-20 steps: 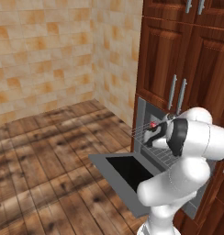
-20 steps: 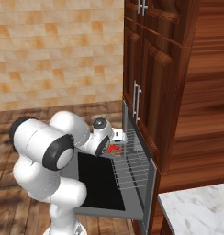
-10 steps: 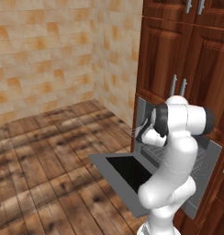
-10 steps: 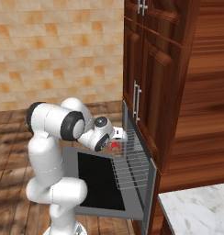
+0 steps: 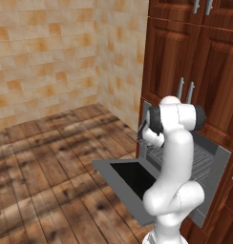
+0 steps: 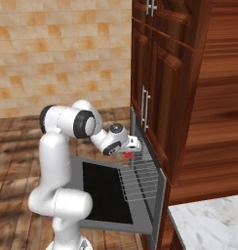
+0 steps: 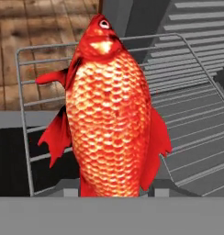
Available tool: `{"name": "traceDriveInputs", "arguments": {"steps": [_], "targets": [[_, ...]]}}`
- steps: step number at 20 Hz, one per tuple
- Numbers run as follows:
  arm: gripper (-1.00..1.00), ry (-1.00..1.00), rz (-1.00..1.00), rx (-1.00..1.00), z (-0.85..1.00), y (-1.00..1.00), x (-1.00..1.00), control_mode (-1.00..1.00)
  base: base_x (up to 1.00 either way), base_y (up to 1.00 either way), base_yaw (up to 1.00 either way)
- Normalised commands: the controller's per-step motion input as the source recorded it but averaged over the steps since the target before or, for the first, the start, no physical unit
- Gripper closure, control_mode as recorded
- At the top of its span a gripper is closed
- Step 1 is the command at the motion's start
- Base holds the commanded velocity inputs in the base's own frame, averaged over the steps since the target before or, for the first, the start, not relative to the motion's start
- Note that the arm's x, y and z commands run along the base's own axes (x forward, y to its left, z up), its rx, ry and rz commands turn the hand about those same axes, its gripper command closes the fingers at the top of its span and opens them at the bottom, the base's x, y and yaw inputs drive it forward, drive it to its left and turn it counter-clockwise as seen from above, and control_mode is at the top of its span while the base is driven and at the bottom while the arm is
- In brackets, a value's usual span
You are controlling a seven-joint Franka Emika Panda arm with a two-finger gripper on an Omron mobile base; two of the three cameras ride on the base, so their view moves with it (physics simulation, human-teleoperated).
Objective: Place the fish on the top rack of the oven, and slide the tray back inside. Close the oven door.
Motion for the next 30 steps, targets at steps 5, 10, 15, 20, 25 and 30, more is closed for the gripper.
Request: {"name": "traceDriveInputs", "arguments": {"steps": [5, 10, 15, 20, 25, 30], "targets": [[1.00, 0.04, 0.05, 0.00, -0.40, -0.43, 0.06, -1.00, 0.00, 0.00, 0.00], [1.00, 0.03, 0.06, 0.00, -0.39, -0.22, 0.42, -1.00, 0.00, 0.00, 0.00], [1.00, 0.05, 0.05, 0.00, -0.57, -0.14, 0.44, -1.00, 0.00, 0.00, 0.00], [-1.00, 0.09, 0.05, -0.01, -0.67, 0.04, 0.17, -1.00, 0.00, 0.00, 0.00], [-1.00, 0.10, 0.07, 0.00, -0.09, 0.09, -0.40, -1.00, 0.00, 0.00, 0.00], [-1.00, 0.10, 0.08, 0.00, 0.00, 0.11, -0.73, -1.00, 0.00, 0.00, 0.00]]}}
